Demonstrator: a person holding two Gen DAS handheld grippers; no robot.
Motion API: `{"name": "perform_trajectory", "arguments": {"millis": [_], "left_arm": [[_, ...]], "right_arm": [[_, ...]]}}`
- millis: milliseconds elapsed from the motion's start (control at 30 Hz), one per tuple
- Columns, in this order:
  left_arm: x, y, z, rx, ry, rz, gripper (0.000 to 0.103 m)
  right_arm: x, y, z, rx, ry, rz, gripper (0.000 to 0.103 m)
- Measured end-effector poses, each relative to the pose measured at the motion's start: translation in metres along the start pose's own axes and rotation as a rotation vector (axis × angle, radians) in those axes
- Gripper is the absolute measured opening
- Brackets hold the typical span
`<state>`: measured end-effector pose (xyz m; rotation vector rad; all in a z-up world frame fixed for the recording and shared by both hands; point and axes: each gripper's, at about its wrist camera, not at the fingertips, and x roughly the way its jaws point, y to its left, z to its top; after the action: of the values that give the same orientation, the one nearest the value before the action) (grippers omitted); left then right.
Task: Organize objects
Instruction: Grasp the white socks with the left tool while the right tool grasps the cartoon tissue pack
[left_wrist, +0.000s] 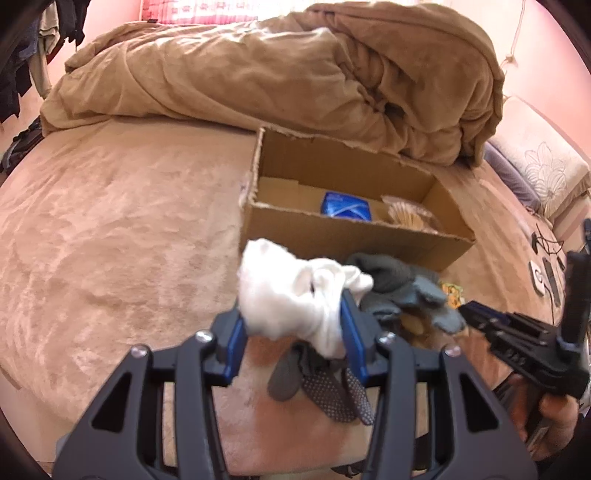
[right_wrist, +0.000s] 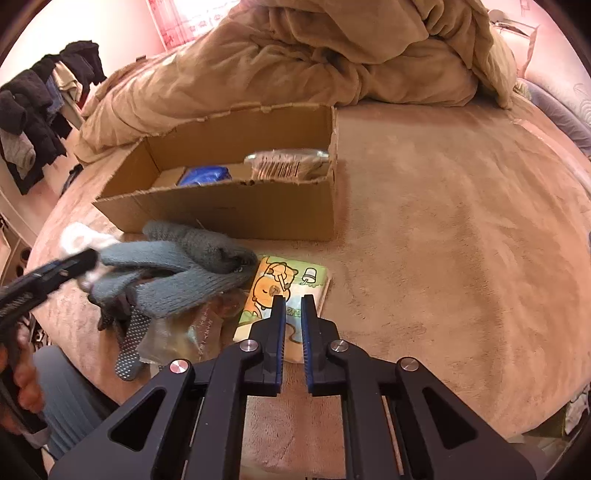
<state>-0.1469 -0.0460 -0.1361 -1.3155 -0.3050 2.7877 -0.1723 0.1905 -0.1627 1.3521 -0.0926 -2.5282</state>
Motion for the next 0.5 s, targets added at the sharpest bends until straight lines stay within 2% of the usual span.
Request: {"name": "perform_trajectory", "arguments": {"millis": [67,100,333,400,500], "left_arm": [[-0.007,0.001,0.0,-0.002,-0.01,0.001,0.046],[-0.01,0.002,0.0,-0.003,-0.013,-0.001,0.046],[-0.018,0.009,-0.001,-0.017,-0.024,-0.008,0.046],[-0.019,0.01,-0.001,-0.021,-0.024,-0.012,0.046],[-0.024,0.01,0.0,-0.024,-0.032,-0.017,0.046]], "right_arm": [[0.003,0.001,0.0,0.014,0.005,0.01,0.058],[0.005,0.001,0.0,0.023,0.007,0.015,0.062],[0.024,0.008,0.0,0.008,0.044,-0.043,0.063],[0.025,0.012,0.0,-0.015,0.041,-0.069,0.054],[0.022,0.011,0.001,-0.005,0.038,-0.066,0.051]]}}
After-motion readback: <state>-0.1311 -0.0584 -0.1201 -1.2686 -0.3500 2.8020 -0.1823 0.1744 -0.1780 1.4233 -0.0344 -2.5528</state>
